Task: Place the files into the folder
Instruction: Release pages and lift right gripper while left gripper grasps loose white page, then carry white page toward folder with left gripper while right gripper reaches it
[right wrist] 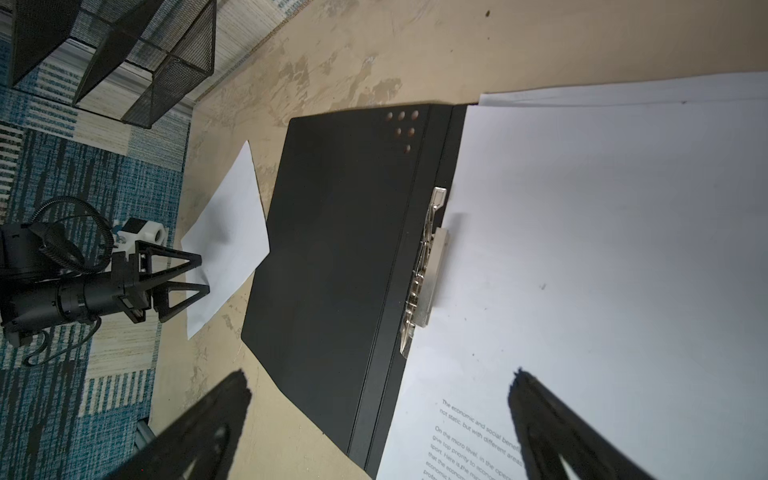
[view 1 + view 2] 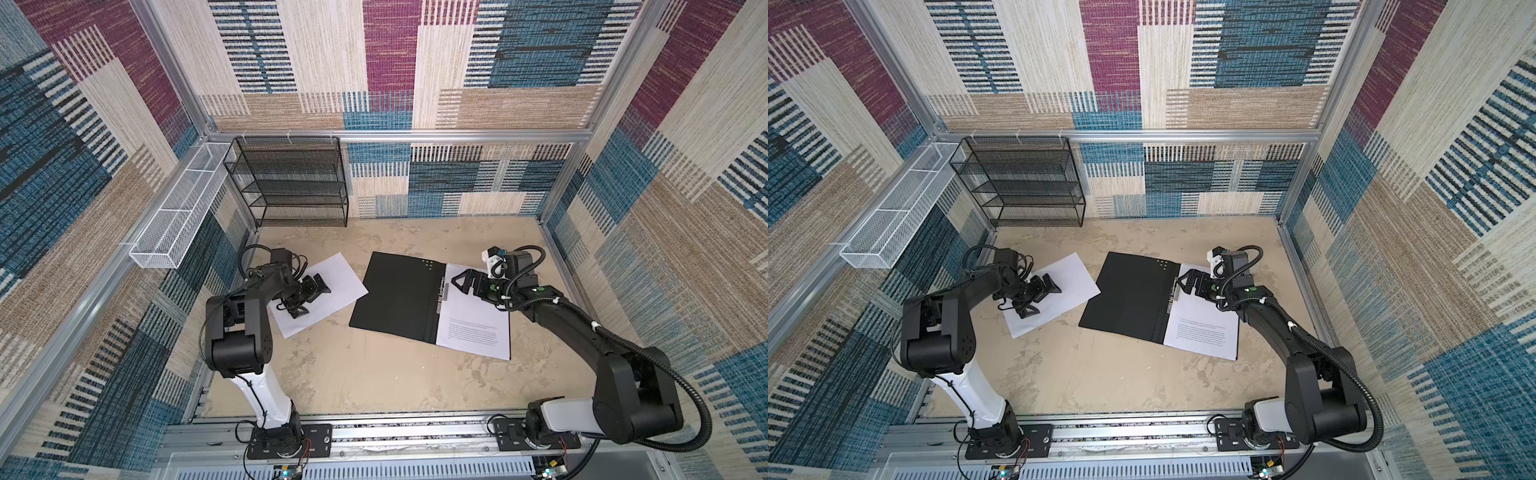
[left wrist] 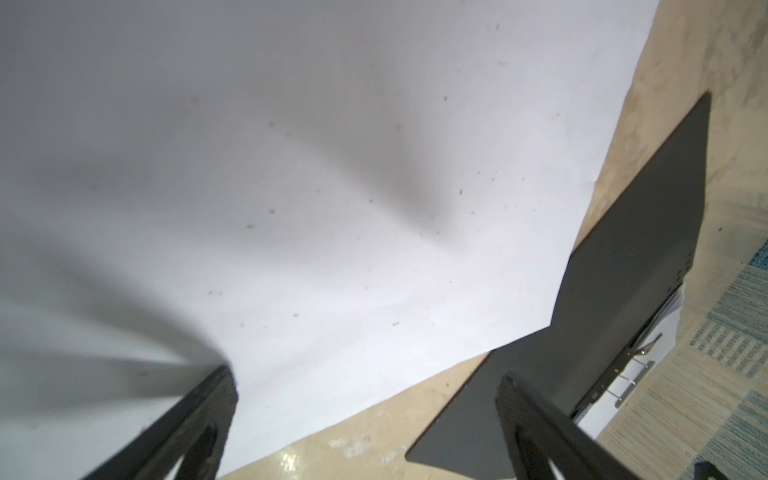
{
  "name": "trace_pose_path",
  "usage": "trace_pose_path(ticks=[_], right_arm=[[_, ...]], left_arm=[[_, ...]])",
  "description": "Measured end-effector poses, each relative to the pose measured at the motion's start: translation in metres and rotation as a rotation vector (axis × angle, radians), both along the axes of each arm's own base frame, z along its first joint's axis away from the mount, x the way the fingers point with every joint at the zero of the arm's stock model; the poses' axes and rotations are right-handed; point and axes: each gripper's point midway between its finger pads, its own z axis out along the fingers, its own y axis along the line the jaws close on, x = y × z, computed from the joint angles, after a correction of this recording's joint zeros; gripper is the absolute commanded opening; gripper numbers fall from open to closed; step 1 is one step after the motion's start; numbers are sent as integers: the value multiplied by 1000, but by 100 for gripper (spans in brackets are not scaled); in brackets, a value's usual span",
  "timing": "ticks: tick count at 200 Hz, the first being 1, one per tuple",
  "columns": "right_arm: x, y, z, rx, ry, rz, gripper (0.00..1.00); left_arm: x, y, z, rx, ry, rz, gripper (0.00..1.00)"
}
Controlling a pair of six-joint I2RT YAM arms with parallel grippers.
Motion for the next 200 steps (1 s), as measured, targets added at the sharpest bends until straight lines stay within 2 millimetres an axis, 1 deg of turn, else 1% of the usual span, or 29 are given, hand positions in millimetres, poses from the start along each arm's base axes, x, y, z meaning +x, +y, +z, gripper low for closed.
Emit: trace_pose_path(ticks=[31, 53, 62, 81, 90, 103, 111, 119, 132, 146, 167, 188, 200], right_arm=[[-1, 14, 1, 2, -4, 38, 100], [-2, 31, 1, 0, -4, 81, 100], [-2, 39, 1, 0, -3, 101, 100], [-1, 54, 1, -11, -3, 131, 100], [-1, 62, 1, -14, -5, 147, 100], [-2, 73, 1, -14, -4, 169, 100], [-3, 79, 1, -18, -3, 181, 100], [-5, 87, 0, -21, -3, 198, 100], [-9, 98, -1, -22, 2, 220, 100], [-16, 109, -3, -20, 9, 245, 100], [-25, 120, -5, -13, 21, 268, 100], [-32, 130, -4, -6, 23, 286, 100], [-37, 139, -4, 0, 22, 305, 100]], left_arm=[[-40, -35, 1, -48, 65, -50, 99], [-61, -59, 2, -67, 102, -86, 99], [-69, -73, 4, -77, 115, -117, 99], [-78, -103, 13, -115, 117, -183, 99], [-76, -110, 23, -127, 94, -198, 99], [-66, -113, 43, -137, 35, -203, 99], [-58, -111, 55, -136, 0, -196, 99], [-48, -104, 66, -128, -31, -178, 99], [-32, -85, 71, -95, -54, -139, 99], [-20, -60, 63, -52, -40, -95, 99], [-10, -26, 45, -5, 8, -36, 99], [-8, 2, 28, 37, 49, 9, 99], [-10, 11, 18, 59, 73, 16, 99]])
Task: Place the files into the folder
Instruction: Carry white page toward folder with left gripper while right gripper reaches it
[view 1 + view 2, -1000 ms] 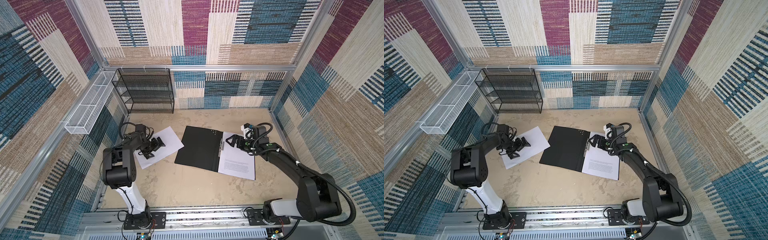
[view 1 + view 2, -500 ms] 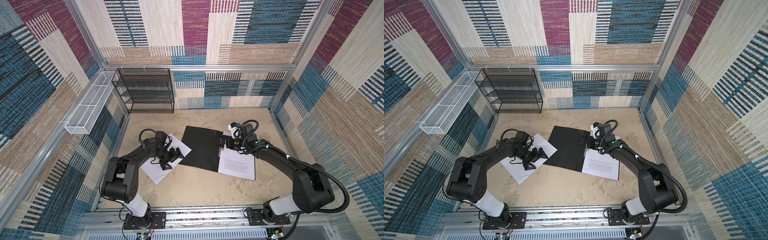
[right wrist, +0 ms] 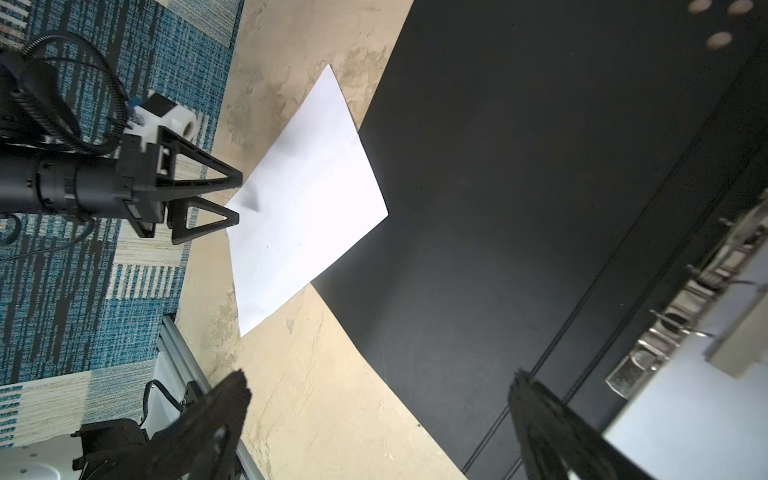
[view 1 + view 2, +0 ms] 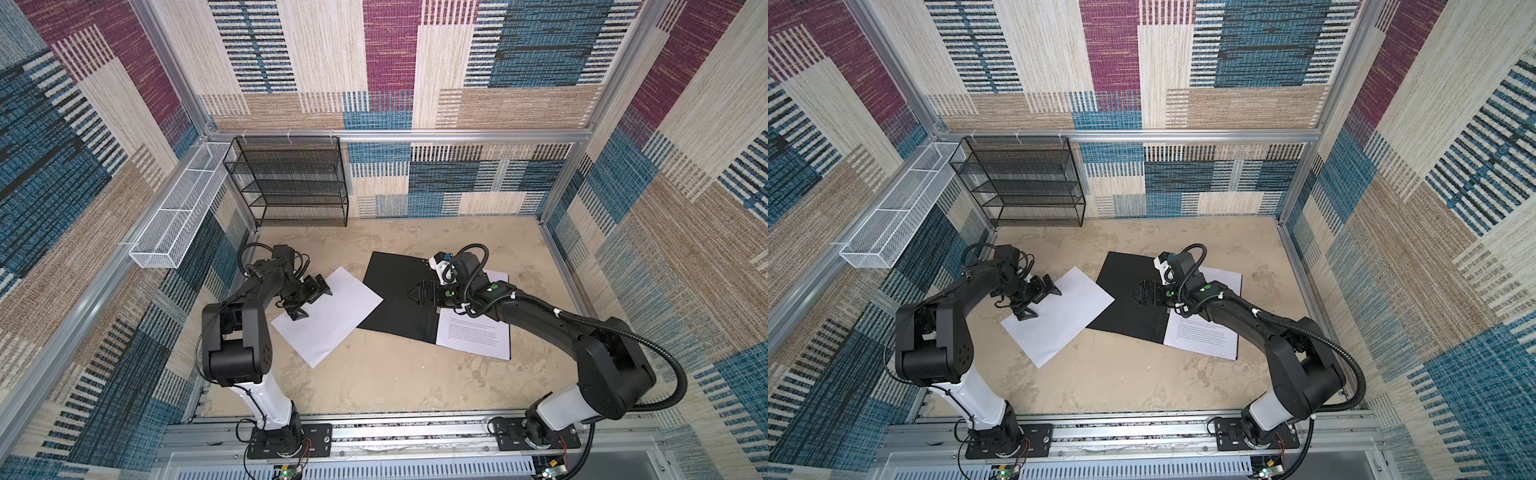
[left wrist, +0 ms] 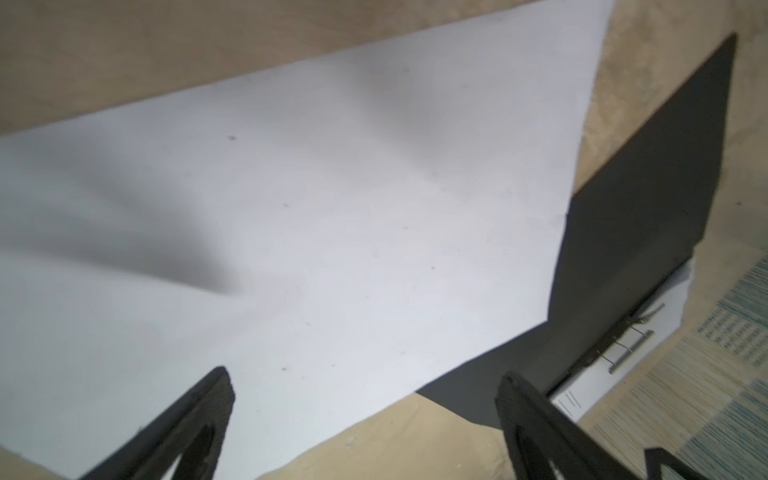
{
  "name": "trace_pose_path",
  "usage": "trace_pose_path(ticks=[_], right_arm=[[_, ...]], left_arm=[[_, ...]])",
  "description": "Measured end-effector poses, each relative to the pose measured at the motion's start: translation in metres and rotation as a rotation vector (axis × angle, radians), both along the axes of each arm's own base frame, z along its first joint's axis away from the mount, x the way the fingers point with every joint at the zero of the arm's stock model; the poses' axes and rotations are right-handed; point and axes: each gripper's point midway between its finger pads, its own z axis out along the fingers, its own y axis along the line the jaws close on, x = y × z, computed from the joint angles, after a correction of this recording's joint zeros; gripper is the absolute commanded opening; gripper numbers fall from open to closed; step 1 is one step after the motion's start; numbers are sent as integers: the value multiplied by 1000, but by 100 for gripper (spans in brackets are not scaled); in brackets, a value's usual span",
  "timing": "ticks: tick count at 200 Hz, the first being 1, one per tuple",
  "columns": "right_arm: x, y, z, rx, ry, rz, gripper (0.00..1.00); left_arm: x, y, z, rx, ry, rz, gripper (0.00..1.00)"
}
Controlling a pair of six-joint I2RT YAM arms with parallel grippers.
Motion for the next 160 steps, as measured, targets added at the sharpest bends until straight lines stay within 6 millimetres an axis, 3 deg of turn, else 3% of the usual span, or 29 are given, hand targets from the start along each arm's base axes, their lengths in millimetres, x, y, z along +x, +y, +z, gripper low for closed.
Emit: trace_pose_path(ticks=[26, 58, 108, 137, 160], right_arm=[[-14, 17, -5, -1, 19, 43, 100], [-18, 24, -5, 11, 20, 54, 100], [-19, 27, -7, 19, 26, 51, 100], [-19, 30, -22, 4, 62, 50, 100], [-15, 35, -29, -8, 77, 50, 100]], left_arm=[[-13, 7, -25, 38, 66, -7, 99], [-23, -1, -31, 66, 41, -41, 99], [-63, -52, -29, 51, 8, -162, 99], [-86, -92, -23, -15, 13, -197, 99], [-95, -109, -16, -79, 27, -171, 99]])
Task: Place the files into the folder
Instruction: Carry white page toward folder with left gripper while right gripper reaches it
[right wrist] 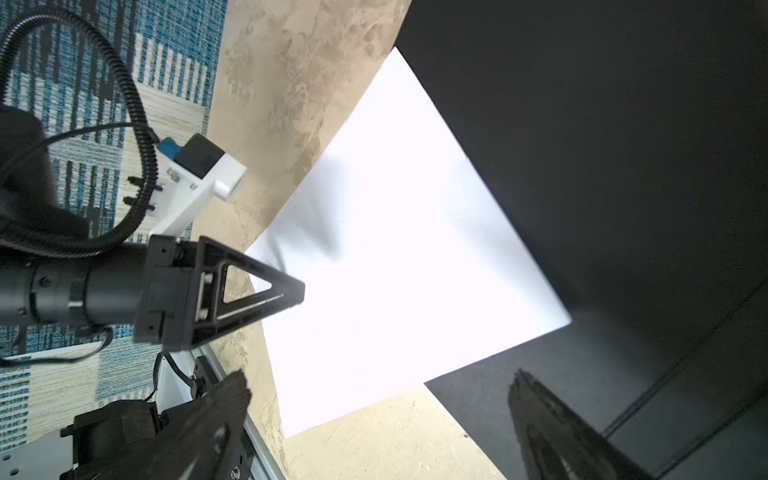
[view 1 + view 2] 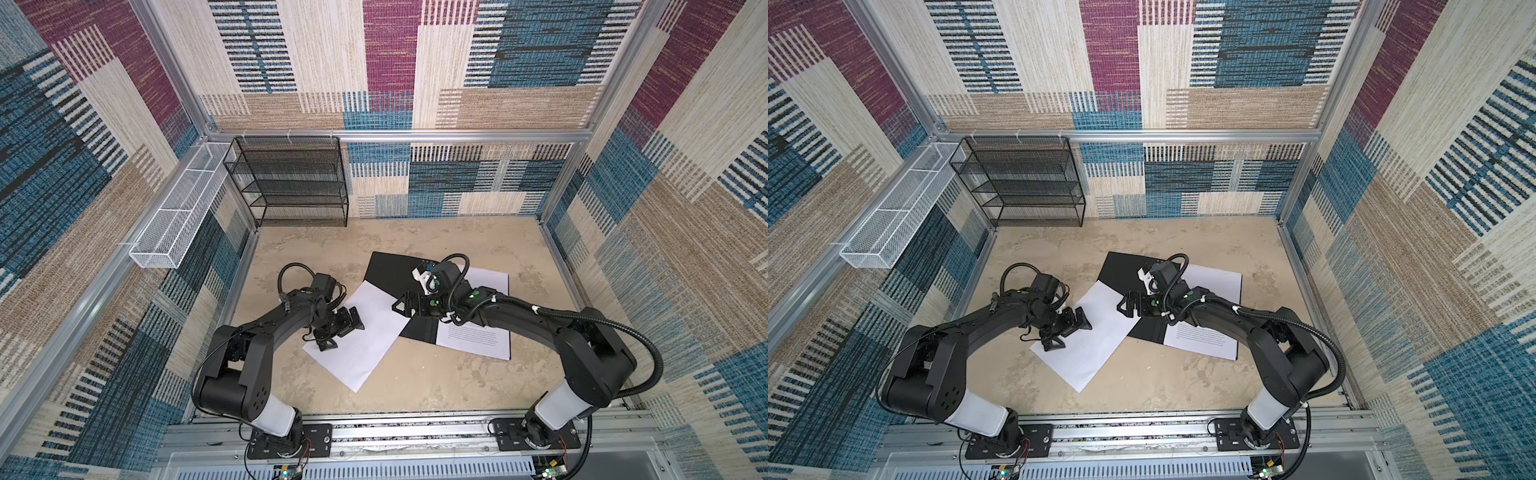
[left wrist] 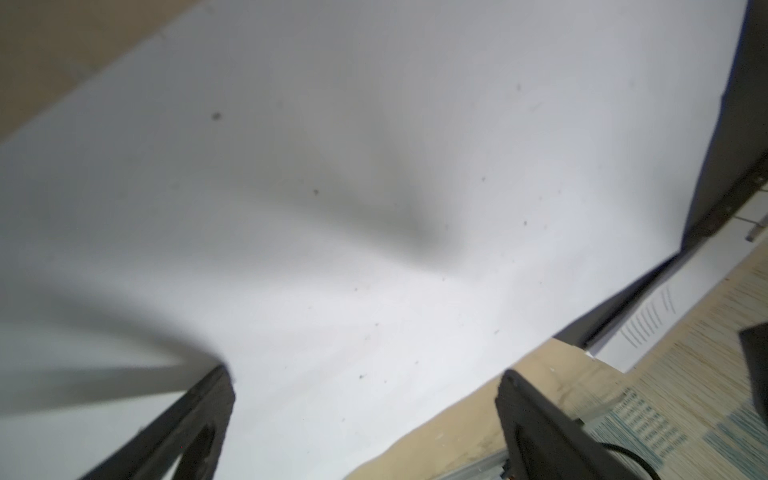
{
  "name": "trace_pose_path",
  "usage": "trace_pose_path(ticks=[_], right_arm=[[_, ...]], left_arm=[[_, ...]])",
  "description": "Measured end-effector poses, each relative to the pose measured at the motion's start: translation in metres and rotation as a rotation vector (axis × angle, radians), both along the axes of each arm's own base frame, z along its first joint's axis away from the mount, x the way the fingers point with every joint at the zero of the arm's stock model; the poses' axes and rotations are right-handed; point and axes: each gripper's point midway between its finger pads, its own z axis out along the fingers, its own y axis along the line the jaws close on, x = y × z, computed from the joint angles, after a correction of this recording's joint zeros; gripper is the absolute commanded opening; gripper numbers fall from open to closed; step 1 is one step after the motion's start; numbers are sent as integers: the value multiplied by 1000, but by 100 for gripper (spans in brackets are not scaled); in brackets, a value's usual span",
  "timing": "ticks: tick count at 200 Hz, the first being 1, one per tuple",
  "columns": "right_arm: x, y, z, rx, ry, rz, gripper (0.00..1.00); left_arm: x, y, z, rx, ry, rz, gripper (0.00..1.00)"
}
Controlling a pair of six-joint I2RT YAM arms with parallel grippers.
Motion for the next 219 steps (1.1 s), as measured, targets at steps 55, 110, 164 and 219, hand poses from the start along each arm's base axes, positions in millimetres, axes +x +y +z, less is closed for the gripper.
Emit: trace_pose_path(ticks=[55, 110, 164, 219], right_arm=[[2, -4, -14, -48, 25, -72, 100], [-7, -10, -38, -81, 98, -119, 100], [-14, 3, -57, -76, 162, -117, 100], [-11, 16, -56, -5, 192, -121, 100]], left_arm=[[19, -10, 40, -85, -86, 33, 99], [27, 17, 23, -40, -34, 54, 99], [22, 28, 1, -23, 11, 39, 99], [10, 15, -11, -134, 58, 42, 99]])
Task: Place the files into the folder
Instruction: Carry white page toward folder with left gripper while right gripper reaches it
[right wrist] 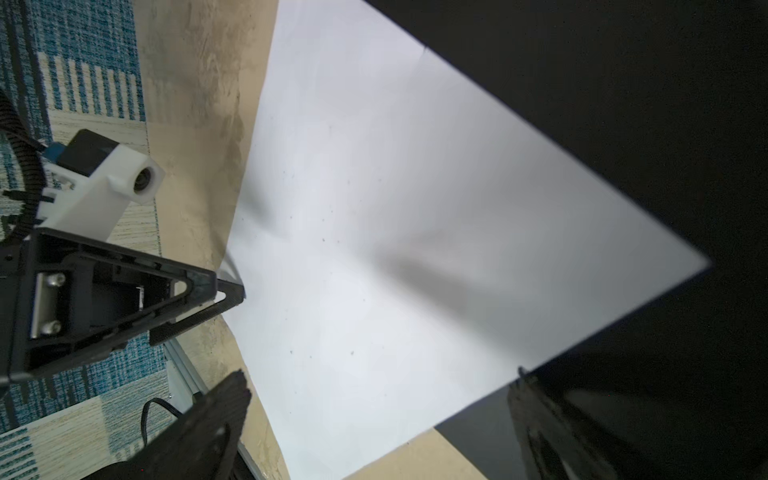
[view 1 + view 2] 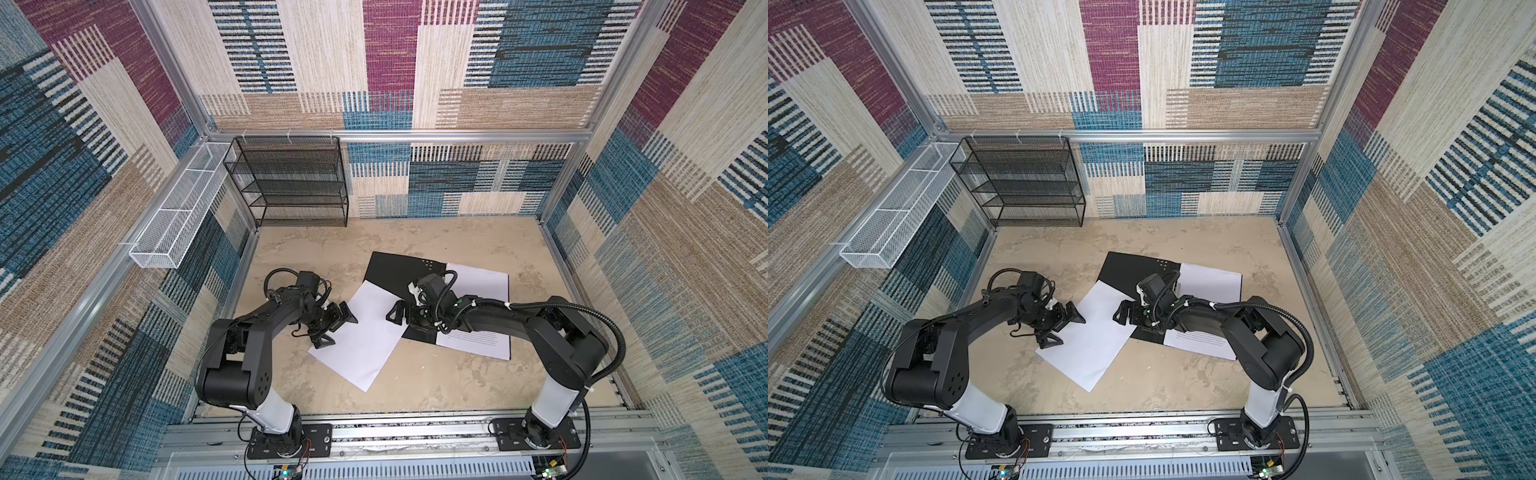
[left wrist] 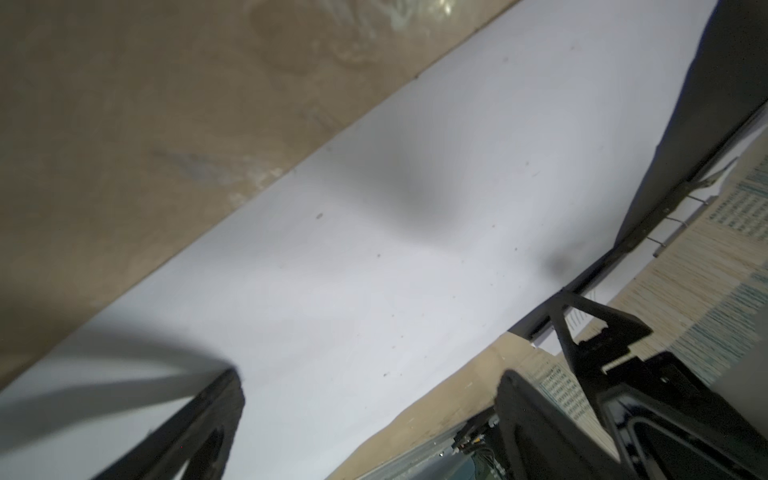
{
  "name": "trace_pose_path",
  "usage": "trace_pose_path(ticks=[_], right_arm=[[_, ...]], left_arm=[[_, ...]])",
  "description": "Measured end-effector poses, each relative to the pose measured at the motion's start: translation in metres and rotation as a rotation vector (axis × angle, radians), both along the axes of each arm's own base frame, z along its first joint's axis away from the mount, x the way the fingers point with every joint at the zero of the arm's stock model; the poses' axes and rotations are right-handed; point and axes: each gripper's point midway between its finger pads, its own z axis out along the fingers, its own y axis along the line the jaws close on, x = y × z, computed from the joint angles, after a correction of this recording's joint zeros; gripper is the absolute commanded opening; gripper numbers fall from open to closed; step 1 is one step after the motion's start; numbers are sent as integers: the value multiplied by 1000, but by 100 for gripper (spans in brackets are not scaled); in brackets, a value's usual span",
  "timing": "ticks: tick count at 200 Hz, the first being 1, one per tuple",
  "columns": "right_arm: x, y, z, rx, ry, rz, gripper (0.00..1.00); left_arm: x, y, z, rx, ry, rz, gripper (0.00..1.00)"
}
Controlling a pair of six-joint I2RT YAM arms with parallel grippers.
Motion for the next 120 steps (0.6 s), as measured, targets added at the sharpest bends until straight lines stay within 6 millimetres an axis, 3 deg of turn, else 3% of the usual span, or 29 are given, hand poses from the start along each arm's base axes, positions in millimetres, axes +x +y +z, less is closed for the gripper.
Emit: trace_pose_path(ticks=[65, 120], right_arm=[[-8, 15, 12, 139, 14, 31, 100], [-31, 24, 13, 249, 93, 47, 100]], left_arm=[[-1, -10, 4, -84, 3, 10, 99], [0, -9, 4, -112, 9, 45, 99]])
